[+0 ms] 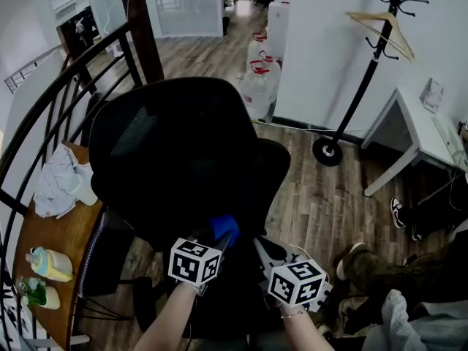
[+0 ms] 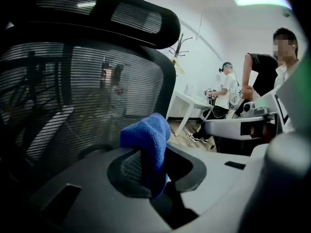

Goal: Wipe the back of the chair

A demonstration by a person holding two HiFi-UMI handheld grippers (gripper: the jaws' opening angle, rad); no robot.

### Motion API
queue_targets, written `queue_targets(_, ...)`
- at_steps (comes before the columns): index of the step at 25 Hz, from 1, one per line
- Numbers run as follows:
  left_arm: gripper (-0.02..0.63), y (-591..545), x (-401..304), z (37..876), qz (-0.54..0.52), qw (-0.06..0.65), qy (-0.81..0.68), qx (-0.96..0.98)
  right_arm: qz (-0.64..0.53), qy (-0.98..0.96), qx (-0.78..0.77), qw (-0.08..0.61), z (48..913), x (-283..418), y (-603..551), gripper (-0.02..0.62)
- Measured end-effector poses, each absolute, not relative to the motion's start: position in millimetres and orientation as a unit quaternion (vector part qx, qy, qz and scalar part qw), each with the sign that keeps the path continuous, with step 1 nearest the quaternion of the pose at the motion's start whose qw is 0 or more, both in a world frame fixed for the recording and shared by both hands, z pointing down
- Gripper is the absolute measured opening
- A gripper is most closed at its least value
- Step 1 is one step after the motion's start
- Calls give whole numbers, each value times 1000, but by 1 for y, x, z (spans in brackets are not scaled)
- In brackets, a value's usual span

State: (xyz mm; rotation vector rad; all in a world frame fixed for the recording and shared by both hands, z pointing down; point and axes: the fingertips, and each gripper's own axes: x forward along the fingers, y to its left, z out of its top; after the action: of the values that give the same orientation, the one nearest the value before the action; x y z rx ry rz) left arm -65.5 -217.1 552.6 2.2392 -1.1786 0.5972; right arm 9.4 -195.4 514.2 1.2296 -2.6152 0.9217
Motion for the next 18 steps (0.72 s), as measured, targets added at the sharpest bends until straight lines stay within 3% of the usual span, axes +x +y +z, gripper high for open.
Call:
queue_targets(7, 75, -231, 0, 578, 259, 276, -381, 843, 313, -830, 458, 59, 529, 61, -202, 28)
queue_targets(18, 75, -244, 39, 627, 309, 301, -361, 827, 337, -813, 470, 73, 565, 91, -212, 28)
